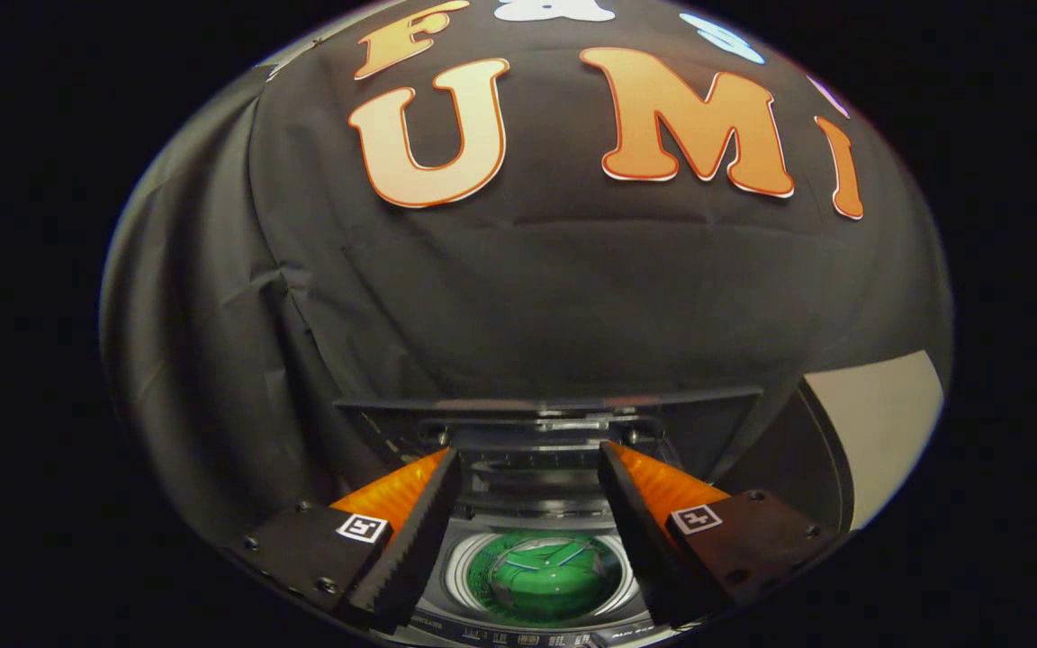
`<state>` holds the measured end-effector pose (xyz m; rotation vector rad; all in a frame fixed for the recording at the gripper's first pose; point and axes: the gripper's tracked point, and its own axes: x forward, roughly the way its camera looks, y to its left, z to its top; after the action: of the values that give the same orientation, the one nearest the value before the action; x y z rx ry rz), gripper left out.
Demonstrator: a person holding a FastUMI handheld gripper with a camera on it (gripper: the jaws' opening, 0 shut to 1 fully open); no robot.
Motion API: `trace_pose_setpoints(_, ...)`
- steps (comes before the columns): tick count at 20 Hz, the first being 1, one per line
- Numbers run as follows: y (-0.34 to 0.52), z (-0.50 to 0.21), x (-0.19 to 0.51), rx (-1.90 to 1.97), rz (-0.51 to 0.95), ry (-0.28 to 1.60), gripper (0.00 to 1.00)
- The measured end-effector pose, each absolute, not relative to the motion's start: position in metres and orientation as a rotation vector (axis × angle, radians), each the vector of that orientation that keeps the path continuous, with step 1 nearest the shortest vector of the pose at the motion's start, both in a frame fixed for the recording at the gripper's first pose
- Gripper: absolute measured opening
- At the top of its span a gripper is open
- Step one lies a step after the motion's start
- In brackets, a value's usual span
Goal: Put the clothes into the washing machine and then close the washing machine lid.
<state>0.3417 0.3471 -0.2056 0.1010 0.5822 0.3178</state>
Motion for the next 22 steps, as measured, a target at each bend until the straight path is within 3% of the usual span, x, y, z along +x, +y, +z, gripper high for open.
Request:
trace_pose_setpoints(5,0.352,-0.188,0.383,0.082,0.307,0.530,0.98)
trace_pose_setpoints(10,0.358,-0.215,0.412,0.068,0.282,0.584,0.99)
trace_pose_setpoints(22,0.353,-0.222,0.390,0.058,0.227,0.604,1.00)
